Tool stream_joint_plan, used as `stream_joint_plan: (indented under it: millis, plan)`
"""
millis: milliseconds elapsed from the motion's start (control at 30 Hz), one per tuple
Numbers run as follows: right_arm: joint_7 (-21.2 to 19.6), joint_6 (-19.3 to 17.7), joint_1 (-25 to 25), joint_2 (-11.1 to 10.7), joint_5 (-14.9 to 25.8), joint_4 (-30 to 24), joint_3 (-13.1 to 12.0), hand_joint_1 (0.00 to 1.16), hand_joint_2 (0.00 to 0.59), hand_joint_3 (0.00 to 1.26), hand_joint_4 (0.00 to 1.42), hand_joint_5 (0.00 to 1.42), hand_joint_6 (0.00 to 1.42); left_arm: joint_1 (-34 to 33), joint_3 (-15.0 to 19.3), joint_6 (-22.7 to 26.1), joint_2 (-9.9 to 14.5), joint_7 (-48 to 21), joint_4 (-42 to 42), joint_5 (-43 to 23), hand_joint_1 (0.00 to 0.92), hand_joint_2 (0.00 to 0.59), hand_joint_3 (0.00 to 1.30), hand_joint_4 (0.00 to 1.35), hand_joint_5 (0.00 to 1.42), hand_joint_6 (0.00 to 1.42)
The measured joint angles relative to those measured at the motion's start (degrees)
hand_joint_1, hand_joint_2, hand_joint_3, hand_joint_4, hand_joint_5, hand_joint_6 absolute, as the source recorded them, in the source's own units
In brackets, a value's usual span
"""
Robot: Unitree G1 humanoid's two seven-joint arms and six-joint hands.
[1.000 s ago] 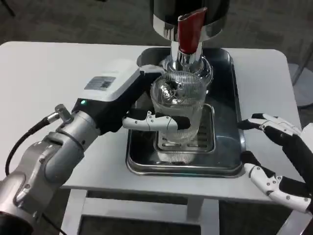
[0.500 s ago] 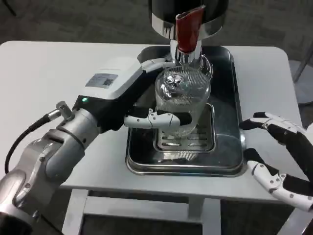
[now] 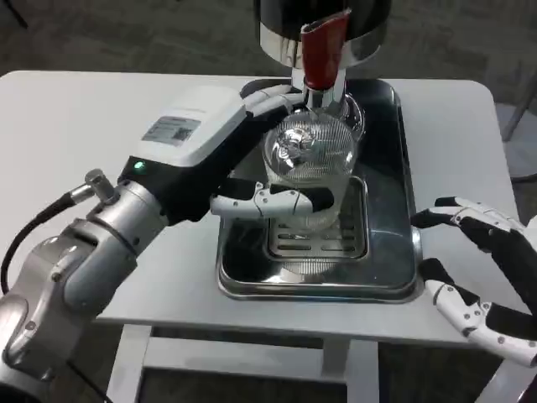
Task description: Grasp the cup under the faucet to collect the drink, then remove the cup.
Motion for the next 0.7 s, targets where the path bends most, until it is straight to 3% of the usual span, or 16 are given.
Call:
stream_joint_plan:
  millis: [300, 467, 700]
  plan:
    - [-0.25, -0.05, -0.02, -0.05, 0.89, -0.04, -0.35, 0.47, 0.506, 0.29, 0.13, 0.10, 0.25, 5.02, 4.67, 0.96, 1.16, -1.01, -7.92, -2.44, 0.143, 0.107, 0.22, 0.07, 0.37, 0.86]
    - [-0.42, -0.17, 0.33, -0.20, 1.63, -0.05, -0.45, 0.47, 0.502, 0.30, 0.13, 0.10, 0.25, 10.91, 10.73, 1.07, 2.90, -1.16, -15.17, -5.15, 0.130, 0.106, 0.22, 0.09, 0.38, 0.85]
    - [-0.87, -0.44, 0.34, -0.78, 2.03, 0.06, -0.47, 0.47, 0.498, 0.28, 0.13, 0.11, 0.25, 19.46, 20.49, 1.11, 4.23, -1.88, -24.36, -12.91, 0.095, 0.123, 0.28, 0.23, 0.42, 0.77]
